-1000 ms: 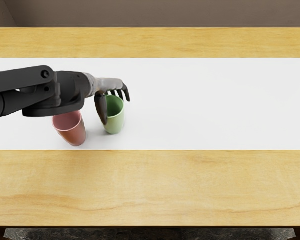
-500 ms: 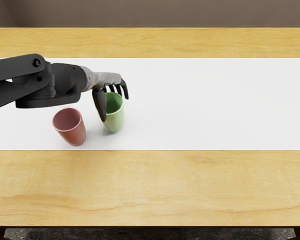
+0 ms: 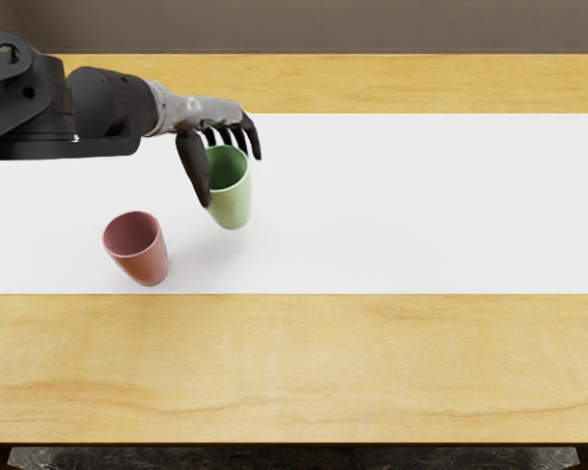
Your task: Pick up cup and place in cup with left hand
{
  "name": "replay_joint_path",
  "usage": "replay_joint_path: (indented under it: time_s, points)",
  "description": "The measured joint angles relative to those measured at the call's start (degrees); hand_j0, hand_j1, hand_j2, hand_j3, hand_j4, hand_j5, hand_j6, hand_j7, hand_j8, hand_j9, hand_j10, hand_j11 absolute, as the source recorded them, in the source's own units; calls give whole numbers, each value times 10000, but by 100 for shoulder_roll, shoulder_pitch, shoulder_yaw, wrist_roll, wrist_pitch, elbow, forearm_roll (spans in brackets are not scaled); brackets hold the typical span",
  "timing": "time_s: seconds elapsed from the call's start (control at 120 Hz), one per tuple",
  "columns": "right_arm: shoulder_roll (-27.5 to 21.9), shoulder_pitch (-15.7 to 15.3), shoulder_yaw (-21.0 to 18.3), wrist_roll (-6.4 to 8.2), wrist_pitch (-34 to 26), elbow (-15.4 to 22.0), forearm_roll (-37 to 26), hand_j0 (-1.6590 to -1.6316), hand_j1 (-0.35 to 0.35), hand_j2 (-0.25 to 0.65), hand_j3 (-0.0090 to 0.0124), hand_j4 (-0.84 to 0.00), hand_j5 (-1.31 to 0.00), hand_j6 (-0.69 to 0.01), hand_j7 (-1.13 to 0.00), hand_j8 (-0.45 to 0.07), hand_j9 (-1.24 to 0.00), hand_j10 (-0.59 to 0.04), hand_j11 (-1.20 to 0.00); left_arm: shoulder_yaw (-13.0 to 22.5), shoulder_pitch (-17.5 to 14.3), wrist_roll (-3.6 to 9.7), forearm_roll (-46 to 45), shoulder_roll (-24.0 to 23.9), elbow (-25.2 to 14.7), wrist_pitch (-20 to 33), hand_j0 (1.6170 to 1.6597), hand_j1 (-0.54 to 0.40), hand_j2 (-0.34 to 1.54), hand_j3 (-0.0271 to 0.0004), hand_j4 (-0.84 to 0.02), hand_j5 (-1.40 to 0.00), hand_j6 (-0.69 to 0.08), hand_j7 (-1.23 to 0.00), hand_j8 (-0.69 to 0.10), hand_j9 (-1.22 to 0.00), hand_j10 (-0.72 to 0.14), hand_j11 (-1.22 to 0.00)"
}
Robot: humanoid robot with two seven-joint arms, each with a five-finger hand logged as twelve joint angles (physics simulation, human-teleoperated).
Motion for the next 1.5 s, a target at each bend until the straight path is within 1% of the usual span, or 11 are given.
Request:
replay_joint_path:
  time_s: [0.092, 0.175, 0.208, 0.408, 0.592, 0.708, 0.9, 0.908, 0.942, 1.15, 1.5]
  points:
    - [0, 2, 5, -3, 2, 3, 0, -16581, -3204, -48, 0, -239, -310, -239, -310, -239, -310, -238, -310, -252, -5, 0, -9, 77, -29, -189, 16581, -1335, 2825, 0, -4321, -5812, -4066, -5751, -3766, -5725, -4373, -5729]
    - [0, 3, 7, -2, 3, 4, 0, -16581, -3205, -48, 0, -239, -310, -240, -310, -239, -310, -239, -310, -430, -41, 0, -107, 390, -102, -305, 16583, -1516, 3263, 0, -4338, -5796, -4015, -5775, -3611, -5707, -4388, -5714]
    - [0, 3, 8, -2, 4, 5, 0, -16581, -3204, -48, 0, -239, -310, -239, -310, -239, -310, -238, -310, -488, -72, 0, -158, 474, -148, -353, 16579, -1496, 2905, 0, -4341, -5801, -3927, -5780, -3651, -5716, -4392, -5720]
    - [0, 27, 15, -3, 3, 5, 0, -16581, -3204, -48, 0, -239, -310, -239, -310, -239, -310, -238, -310, -679, -110, 0, -430, 829, -478, -551, 16578, -1426, 2650, 0, -4375, -5759, -4091, -5732, -3581, -5728, -4400, -5729]
    - [0, 47, 17, -6, 4, 6, 0, -16581, -3206, -48, 0, -239, -309, -239, -309, -239, -309, -238, -309, -744, -110, 0, -563, 1214, -655, -709, 16581, -1351, 2502, 0, -4314, -5679, -4097, -5634, -3612, -5647, -4333, -5650]
    - [0, 53, 17, -6, 5, 18, 0, -16581, -3205, -48, 0, -238, -309, -239, -309, -238, -309, -238, -309, -755, -110, 0, -759, 1427, -685, -846, 16580, -1303, 2411, 0, -4322, -5629, -4145, -5581, -3763, -5624, -4325, -5625]
    - [0, 53, 23, -6, 1, 25, 0, -16581, -3206, -48, 0, -238, -308, -238, -308, -238, -308, -237, -308, -753, -101, 0, -853, 1726, -684, -1023, 16580, -1328, 2290, 0, -4286, -5636, -4088, -5628, -3623, -5603, -4303, -5605]
    - [0, 54, 23, -6, 1, 25, 0, -16581, -3206, -48, 0, -238, -308, -239, -308, -239, -308, -238, -308, -753, -101, 0, -863, 1773, -685, -1028, 16583, -1356, 2429, 0, -4278, -5636, -4098, -5624, -3425, -5597, -4297, -5602]
    - [0, 54, 24, -6, 1, 24, 0, -16581, -3206, -48, 0, -238, -308, -238, -308, -238, -308, -237, -308, -753, -102, 0, -860, 1874, -683, -1073, 16580, -1358, 2321, 0, -4286, -5618, -4036, -5614, -3562, -5588, -4303, -5589]
    - [0, 56, 24, -7, 4, 23, 0, -16581, -3205, -48, 0, -239, -309, -239, -309, -238, -309, -238, -309, -751, -93, 0, -876, 2062, -677, -1222, 16580, -1306, 2211, 0, -4259, -5591, -4133, -5570, -3646, -5561, -4283, -5560]
    - [0, 63, 26, -6, 5, 24, 0, -16581, -3206, -48, 0, -237, -308, -237, -308, -237, -308, -237, -308, -711, 51, 0, -883, 2120, -665, -1245, 16581, -1316, 2189, 0, -4262, -5595, -4085, -5595, -3584, -5560, -4291, -5557]
